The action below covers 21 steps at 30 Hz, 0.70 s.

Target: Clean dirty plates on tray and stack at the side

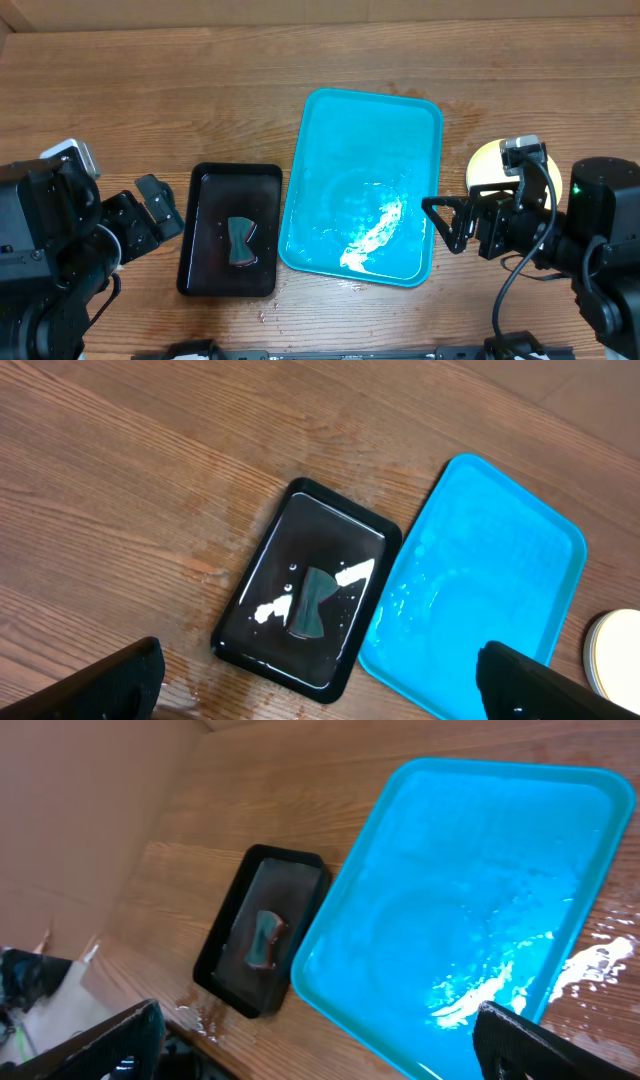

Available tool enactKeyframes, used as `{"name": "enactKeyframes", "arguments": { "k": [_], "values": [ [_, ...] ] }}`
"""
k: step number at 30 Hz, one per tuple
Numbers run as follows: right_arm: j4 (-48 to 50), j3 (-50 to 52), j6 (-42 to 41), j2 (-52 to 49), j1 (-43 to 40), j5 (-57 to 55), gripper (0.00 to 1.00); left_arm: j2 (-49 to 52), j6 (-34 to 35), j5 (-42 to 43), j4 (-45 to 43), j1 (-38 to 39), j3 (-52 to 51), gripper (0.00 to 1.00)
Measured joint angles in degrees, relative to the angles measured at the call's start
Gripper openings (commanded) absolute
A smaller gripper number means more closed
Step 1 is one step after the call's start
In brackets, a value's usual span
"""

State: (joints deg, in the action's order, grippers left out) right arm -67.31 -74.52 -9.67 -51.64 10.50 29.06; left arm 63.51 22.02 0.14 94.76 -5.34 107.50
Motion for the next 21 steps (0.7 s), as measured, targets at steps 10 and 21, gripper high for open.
{"name": "enactKeyframes", "arguments": {
  "k": [10,21],
  "values": [
    [13.42,3.3,4.02,4.72,0.07,-12.07,1.0,0.0,0.0,0.0,0.02,0.0,0.0,1.0],
    [33.83,34.49,5.68,30.1,-4.33,-17.62,1.0,0.0,0.0,-0.02,-0.02,0.0,0.0,1.0]
  ]
}}
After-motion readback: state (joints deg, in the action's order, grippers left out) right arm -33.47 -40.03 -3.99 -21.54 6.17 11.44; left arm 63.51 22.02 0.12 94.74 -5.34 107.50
